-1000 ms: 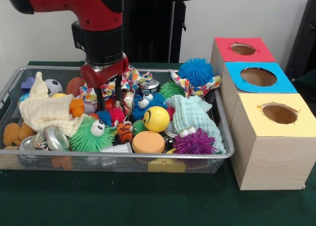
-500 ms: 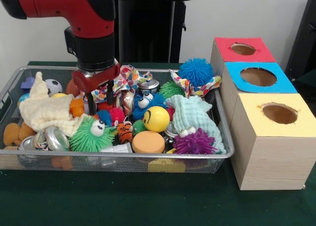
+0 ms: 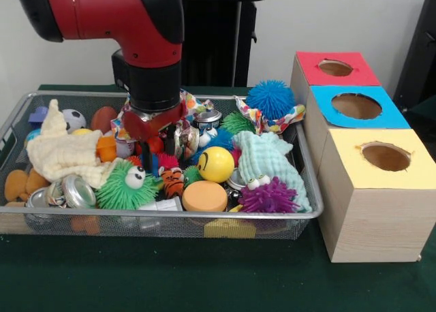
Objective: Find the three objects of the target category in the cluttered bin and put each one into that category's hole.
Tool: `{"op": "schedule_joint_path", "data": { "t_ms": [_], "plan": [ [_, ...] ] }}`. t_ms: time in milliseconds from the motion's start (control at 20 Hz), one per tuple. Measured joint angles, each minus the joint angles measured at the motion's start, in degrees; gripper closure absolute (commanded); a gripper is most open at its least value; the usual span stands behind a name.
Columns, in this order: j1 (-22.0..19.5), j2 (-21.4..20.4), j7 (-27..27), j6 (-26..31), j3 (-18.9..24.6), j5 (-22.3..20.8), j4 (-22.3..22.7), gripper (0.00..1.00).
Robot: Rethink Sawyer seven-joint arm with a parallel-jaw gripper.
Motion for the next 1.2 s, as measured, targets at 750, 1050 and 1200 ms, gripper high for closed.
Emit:
{"op": "schedule_joint_path", "data": {
  "t_ms": [750, 1050, 1200],
  "plan": [
    [2.9, 3.2, 0.0, -1.0, -2.1, 7.3, -4.1, 0.0],
    [3.4, 4.3, 0.0, -1.0, -2.9, 9.4, -6.0, 0.0],
    [3.9, 4.5, 0.0, -1.0, -3.5, 9.8, -6.4, 0.0]
  ]
}}
